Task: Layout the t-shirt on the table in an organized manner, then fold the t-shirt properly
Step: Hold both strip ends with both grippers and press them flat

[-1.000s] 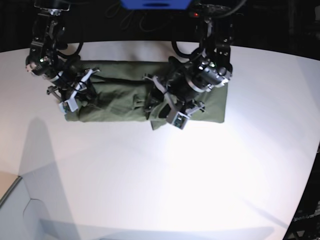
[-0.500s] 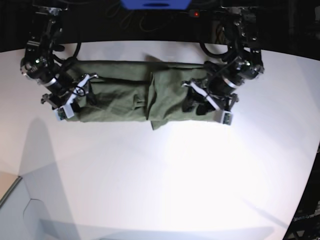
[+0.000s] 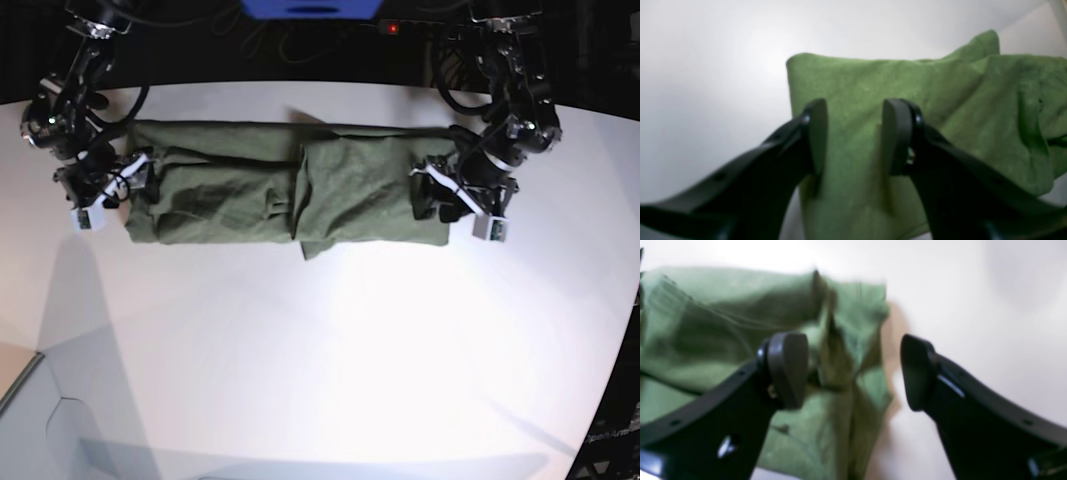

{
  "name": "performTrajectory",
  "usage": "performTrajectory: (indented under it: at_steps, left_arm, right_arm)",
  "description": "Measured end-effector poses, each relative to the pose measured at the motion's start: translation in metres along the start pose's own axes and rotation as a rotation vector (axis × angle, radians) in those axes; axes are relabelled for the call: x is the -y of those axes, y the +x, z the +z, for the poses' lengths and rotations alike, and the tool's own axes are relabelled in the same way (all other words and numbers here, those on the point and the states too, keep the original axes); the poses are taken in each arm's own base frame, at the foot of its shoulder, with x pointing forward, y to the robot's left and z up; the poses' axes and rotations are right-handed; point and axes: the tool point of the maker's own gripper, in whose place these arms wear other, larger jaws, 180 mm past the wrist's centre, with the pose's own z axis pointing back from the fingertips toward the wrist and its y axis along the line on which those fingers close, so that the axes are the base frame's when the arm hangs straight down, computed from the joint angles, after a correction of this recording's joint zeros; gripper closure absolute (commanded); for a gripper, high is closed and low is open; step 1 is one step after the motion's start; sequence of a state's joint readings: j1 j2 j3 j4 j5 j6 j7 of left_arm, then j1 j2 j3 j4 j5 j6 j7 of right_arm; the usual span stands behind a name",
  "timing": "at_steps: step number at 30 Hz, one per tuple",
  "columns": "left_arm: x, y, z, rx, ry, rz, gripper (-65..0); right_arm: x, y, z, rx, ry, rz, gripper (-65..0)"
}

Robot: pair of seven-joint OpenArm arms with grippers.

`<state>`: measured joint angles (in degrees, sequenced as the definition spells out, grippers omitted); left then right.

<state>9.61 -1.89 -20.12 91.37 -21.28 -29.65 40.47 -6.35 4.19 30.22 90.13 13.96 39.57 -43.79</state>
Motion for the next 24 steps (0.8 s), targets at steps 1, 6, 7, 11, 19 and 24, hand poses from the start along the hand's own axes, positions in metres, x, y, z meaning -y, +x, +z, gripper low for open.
performTrajectory:
  at_steps: [1,6,7,11,19,24]
  left_arm:
    - [0.001,0.000,0.000,-0.001,-0.002,0.000,-26.5]
    - [0.002,-0.001,-0.001,-0.002,-0.006,-0.002,-26.5]
    - [0.002,0.000,0.000,-0.002,-0.005,-0.002,-26.5]
    - [0.001,-0.002,0.000,-0.007,-0.004,-0.002,-26.5]
    - [0.001,-0.001,0.000,-0.005,-0.004,-0.002,-26.5]
    - [0.001,-0.002,0.000,-0.007,-0.003,0.000,-26.5]
  right_arm:
    - [0.001,-0.009,-0.004,-0.028,0.002,-0.016,-43.8]
    - [0.010,-0.008,-0.010,-0.027,0.003,-0.033,-43.8]
    - [0.011,-0.007,-0.009,-0.022,0.002,-0.036,-43.7]
    - [0.011,-0.010,-0.008,-0.022,0.001,-0.040,-43.6]
    - [0.002,-0.011,-0.007,-0.014,0.015,-0.046,-43.5]
    - [-0.004,-0.011,-0.006,-0.018,0.016,-0.042,-43.5]
